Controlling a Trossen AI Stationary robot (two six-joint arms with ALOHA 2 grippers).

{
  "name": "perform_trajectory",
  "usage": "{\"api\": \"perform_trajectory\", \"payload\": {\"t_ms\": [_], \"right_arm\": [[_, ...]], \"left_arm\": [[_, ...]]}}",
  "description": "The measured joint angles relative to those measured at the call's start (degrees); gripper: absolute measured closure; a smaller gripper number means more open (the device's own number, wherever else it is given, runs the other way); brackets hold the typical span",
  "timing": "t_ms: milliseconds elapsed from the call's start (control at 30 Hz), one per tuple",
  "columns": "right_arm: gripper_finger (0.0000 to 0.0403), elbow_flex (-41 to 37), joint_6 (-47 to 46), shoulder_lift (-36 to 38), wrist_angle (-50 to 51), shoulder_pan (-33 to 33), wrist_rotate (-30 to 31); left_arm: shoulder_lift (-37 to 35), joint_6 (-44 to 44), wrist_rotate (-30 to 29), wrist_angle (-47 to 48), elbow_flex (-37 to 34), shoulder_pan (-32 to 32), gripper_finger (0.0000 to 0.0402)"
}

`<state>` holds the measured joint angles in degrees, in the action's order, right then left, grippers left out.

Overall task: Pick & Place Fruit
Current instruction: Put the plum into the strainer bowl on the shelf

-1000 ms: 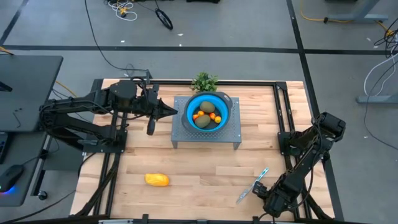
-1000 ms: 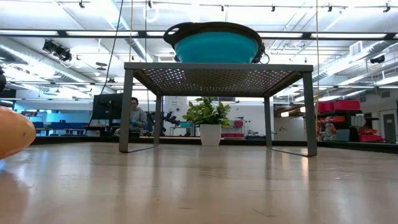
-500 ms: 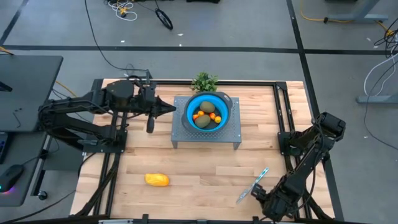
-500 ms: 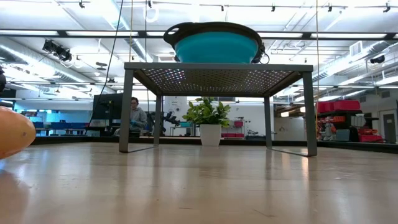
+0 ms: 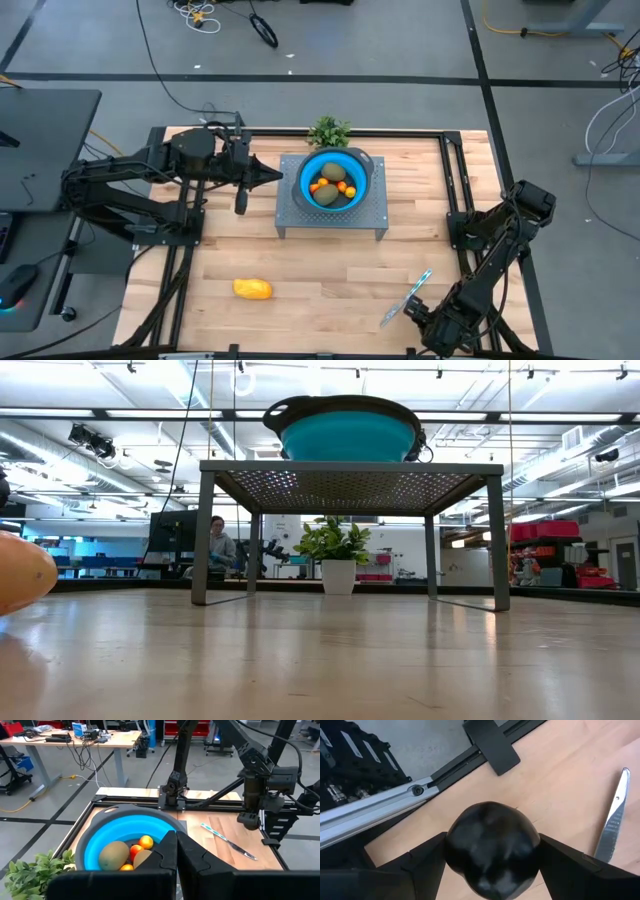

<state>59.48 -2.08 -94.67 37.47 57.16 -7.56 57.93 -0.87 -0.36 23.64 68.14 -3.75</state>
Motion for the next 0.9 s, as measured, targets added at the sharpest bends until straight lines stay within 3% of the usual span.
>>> {"api": "perform_trajectory", "payload": {"t_ms": [900], "right_arm": [[0.0117, 9.3, 1.1, 1.0, 6.7, -10.0, 10.3]], "left_arm": [[-2.6, -0.1, 1.3, 0.3, 0.0, 0.0, 0.0401]]}}
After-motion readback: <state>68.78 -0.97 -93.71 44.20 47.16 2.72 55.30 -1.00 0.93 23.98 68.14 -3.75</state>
